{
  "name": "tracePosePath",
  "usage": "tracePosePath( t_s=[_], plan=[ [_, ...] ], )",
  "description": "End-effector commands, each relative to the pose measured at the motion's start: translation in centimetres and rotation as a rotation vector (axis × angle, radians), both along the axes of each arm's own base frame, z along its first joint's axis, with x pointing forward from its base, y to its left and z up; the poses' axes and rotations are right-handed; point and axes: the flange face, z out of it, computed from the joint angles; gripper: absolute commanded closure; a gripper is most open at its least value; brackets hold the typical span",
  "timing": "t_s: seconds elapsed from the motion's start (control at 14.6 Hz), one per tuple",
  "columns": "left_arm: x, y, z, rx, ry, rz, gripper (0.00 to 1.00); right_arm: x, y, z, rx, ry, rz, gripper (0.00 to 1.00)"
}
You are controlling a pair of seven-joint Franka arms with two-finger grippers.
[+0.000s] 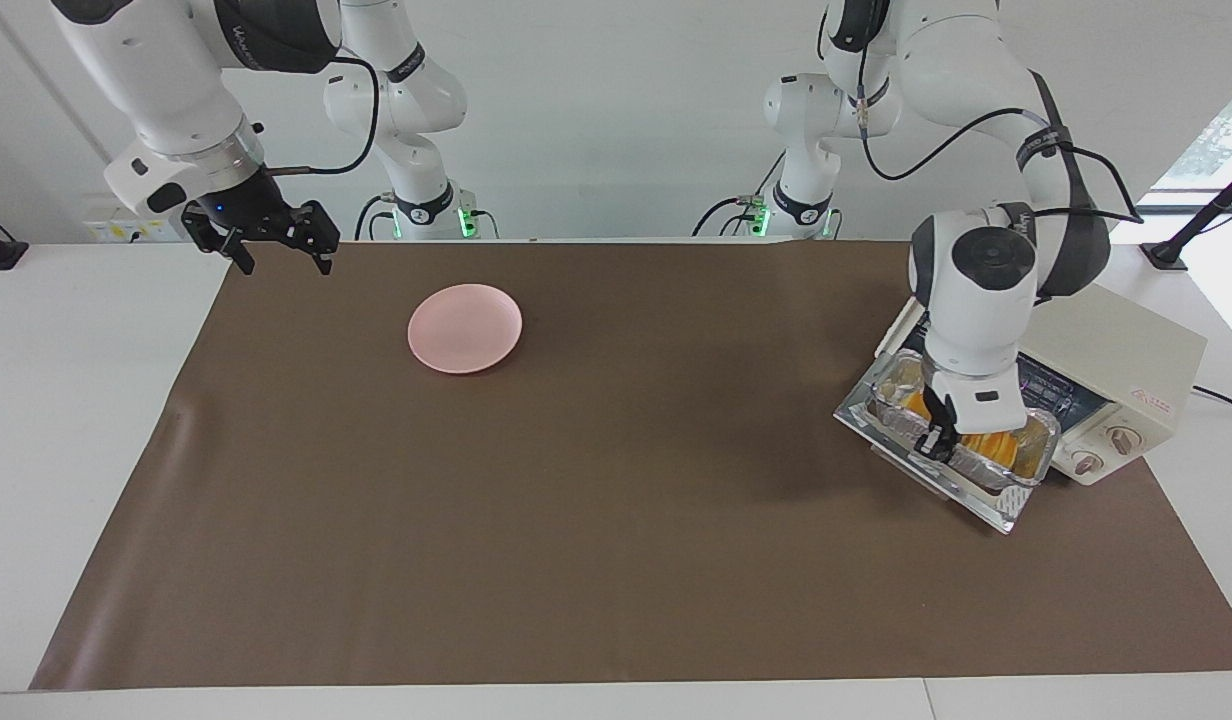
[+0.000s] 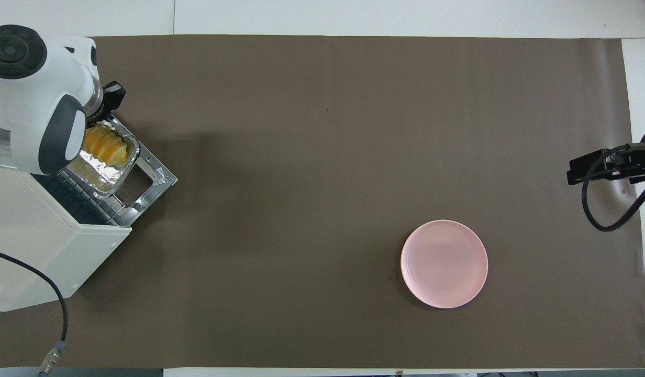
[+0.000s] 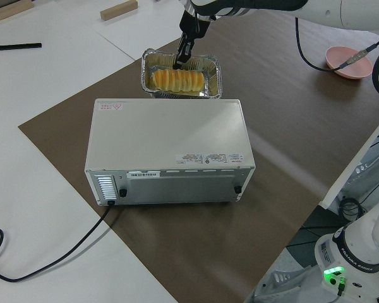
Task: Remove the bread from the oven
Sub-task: 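Pull the foil tray out with the left gripper and set it down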
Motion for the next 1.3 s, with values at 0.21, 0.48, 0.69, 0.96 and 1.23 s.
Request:
tracePosePath(
  t_s=[0.21, 0.48, 0.69, 0.96, 1.23],
  plan=[
    [-6.9, -20.0, -0.2, 0.058, 0.106, -0.453, 1.00, -0.3, -0.4, 0.4, 0.006, 0.007, 0.011, 0.00],
    [-12.7, -28.8, -4.3, 0.096, 0.187, -0.735, 1.00, -0.3, -0.4, 0.4, 0.006, 0.006, 0.011, 0.00],
    [-13.1, -31.5, -7.5, -0.007, 0.177, -0.766, 1.00, -0.4, -0.4, 0.3, 0.006, 0.009, 0.011, 0.00],
    [-14.4, -33.3, -9.9, -0.004, 0.193, -0.830, 1.00, -0.4, -0.4, 0.3, 0.006, 0.009, 0.011, 0.00],
    [-15.2, -35.0, -13.1, -0.017, 0.190, -0.853, 1.00, -0.3, -0.4, 0.3, 0.006, 0.007, 0.011, 0.00]
  ],
)
